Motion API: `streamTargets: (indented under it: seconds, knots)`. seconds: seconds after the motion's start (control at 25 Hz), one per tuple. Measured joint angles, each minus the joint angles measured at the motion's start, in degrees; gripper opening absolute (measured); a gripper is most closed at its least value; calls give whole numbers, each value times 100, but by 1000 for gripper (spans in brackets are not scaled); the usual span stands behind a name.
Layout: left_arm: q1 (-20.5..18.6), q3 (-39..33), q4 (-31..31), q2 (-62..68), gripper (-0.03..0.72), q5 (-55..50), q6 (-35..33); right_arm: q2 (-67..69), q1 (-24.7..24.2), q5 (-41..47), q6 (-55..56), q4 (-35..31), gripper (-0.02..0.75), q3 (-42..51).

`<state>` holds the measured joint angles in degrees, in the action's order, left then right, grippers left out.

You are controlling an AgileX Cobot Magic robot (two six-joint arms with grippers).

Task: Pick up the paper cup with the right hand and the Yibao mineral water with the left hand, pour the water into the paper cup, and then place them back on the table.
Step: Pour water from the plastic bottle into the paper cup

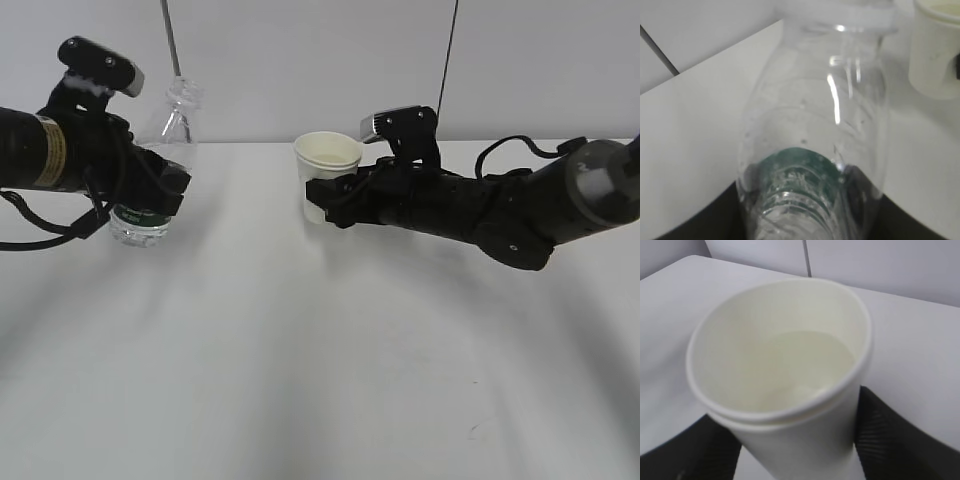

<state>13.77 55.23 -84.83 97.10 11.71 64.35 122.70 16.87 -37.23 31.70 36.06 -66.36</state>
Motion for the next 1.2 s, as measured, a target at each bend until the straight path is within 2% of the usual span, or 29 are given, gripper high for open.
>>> streamTargets:
  seconds: [0.4,0.6,0.84,1.0,1.2]
  knots:
    - [0,696,67,704,323,175,0,0,-274,9,-13,-166,505,0]
    - [-15,1074,288,1030,323,370,0,0,-400,-71,-62,-204,505,0]
    - [-232,1351,811,1486,323,854,-175,0,-545,-291,-152,-212,505,0]
    - [-510,1363,1512,1735,323,1569,-722,0,-637,-326,-238,-216,505,0]
    - [-723,1366,2006,1955,323,2199,-1278,0,-714,-336,-468,-319,505,0]
